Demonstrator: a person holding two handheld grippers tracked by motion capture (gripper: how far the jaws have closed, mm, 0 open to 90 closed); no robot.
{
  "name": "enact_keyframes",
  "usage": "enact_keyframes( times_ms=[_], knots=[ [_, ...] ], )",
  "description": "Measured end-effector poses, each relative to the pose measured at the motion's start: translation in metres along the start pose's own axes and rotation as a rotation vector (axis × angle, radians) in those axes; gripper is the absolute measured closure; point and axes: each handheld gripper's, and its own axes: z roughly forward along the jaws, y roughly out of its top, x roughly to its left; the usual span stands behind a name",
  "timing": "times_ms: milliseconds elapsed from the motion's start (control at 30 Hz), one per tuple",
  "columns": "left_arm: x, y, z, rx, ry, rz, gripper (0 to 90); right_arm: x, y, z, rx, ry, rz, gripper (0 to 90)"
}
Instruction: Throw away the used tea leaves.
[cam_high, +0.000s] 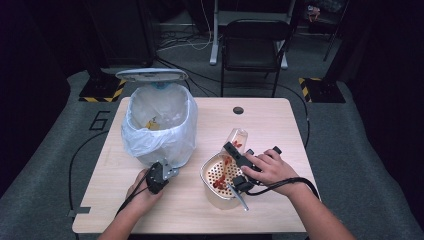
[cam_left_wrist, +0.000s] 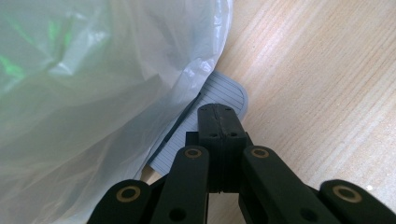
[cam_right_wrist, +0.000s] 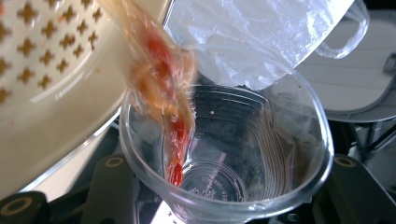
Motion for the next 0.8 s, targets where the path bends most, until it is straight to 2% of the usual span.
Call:
enact_keyframes(
  times_ms=[33, 67, 167, 200, 233, 267, 300, 333, 367, 433, 467, 700, 733, 767, 800],
  knots=[
    [0.0001, 0.0, 0.0, 0.0, 0.0, 0.0, 90.0, 0.0015, 0.0002, -0.0003, 0.006, 0.0, -0.005, 43.8],
    [0.0001, 0.0, 0.0, 0.0, 0.0, 0.0, 90.0, 0.0001, 0.0007, -0.0004, 0.006, -0.02, -0.072, 43.7],
    [0.0001, 0.0, 0.0, 0.0, 0.0, -0.001, 90.0, 0.0094, 0.0017, -0.003, 0.028, -0.034, -0.027, 43.7],
    [0.0001, 0.0, 0.0, 0.0, 0.0, -0.001, 90.0, 0.0093, 0.0015, -0.0035, 0.03, -0.038, -0.031, 43.7],
    [0.0001, 0.0, 0.0, 0.0, 0.0, -0.001, 90.0, 0.0048, 0.0, -0.0039, 0.02, -0.033, -0.081, 43.7],
    [0.0001, 0.0, 0.0, 0.0, 0.0, -0.001, 90.0, 0.0043, -0.0003, -0.0046, 0.022, -0.043, -0.085, 43.7],
    [-0.0001, -0.0001, 0.0, 0.0, 0.002, -0.005, 90.0, 0.0071, 0.0001, -0.0056, 0.034, -0.06, -0.045, 43.6],
    [-0.0001, 0.0, 0.0, 0.0, 0.001, -0.004, 90.0, 0.0022, -0.0012, -0.0058, 0.019, -0.049, -0.093, 43.6],
    [-0.0001, -0.0001, 0.0, -0.001, 0.001, -0.004, 90.0, 0.0014, -0.001, -0.006, 0.019, -0.052, -0.099, 43.6],
    [-0.0001, 0.0, 0.0, 0.0, 0.002, -0.003, 90.0, 0.0045, 0.001, -0.0072, 0.026, -0.058, -0.024, 43.5],
    [-0.0002, -0.0001, 0.0001, -0.002, 0.001, -0.005, 90.0, -0.0006, 0.0001, -0.0062, 0.006, -0.051, -0.1, 43.4],
    [0.0, -0.0001, 0.0, -0.001, 0.002, -0.005, 90.0, 0.0004, 0.0001, -0.0053, 0.005, -0.039, -0.081, 43.4],
    [0.0001, -0.0001, 0.0, -0.001, 0.002, -0.005, 90.0, 0.0009, 0.0001, -0.0054, 0.005, -0.043, -0.07, 43.4],
    [0.0, 0.0, 0.0, -0.001, 0.002, -0.005, 90.0, 0.0039, 0.0012, -0.0059, 0.016, -0.046, -0.01, 43.4],
    [0.0, 0.0, 0.0, 0.0, 0.002, -0.005, 90.0, 0.0038, 0.0014, -0.0055, 0.015, -0.054, -0.016, 43.4]
  ],
)
